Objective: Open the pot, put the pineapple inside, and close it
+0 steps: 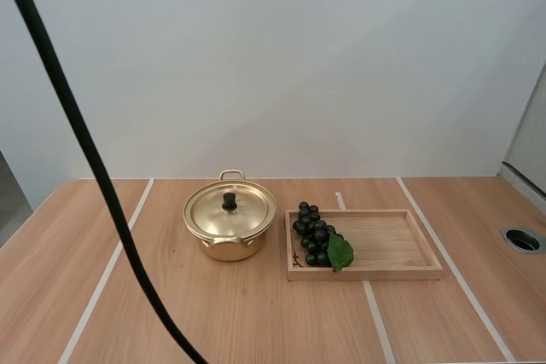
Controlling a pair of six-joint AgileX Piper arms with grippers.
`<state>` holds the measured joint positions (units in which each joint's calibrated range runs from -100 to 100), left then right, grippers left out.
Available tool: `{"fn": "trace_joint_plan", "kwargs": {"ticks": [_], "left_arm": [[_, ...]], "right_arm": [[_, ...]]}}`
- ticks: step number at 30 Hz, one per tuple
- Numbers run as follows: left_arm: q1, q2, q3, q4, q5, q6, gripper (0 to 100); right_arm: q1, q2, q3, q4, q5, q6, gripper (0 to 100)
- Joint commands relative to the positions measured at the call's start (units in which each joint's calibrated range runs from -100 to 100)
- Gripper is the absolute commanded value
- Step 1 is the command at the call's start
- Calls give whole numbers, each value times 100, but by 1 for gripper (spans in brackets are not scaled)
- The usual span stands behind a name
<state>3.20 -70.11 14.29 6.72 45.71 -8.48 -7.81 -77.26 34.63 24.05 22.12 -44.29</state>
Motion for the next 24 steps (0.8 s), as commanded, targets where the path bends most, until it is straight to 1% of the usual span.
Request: {"fn": "trace_joint_plan", "kwargs": {"ticks": [1,3,8,11,13,17,19,22,24], "left_arm": [[2,-356,853,259,-343,-35,0],[2,-637,1414,320,-655,-35,0],[2,-1296,2401,346,-570,-35,0],[18,-1622,2900,448,-395,-35,0],[34,-1842,3264,495,-457,-35,0],[34,-2176,3901,505,-716,-47,0],[26,-2360,4356,505,-733,-91,0],[-53,-2554,4880,565,-884,-91,0],[-107,-2710,5312,685,-1252,-91,0]], "right_arm": [[14,-71,176,400,-356,-51,0],[75,-71,350,400,-814,-51,0],[574,-163,999,365,-965,-51,0],[800,-461,1427,165,-1468,-51,0],[912,-806,1642,55,-1573,-51,0],[964,-1397,2080,42,-1588,-51,0],[949,-1651,2578,42,-1721,-51,0],[870,-1786,3209,42,-2212,-51,0],[822,-1868,3696,42,-2832,-51,0]]}}
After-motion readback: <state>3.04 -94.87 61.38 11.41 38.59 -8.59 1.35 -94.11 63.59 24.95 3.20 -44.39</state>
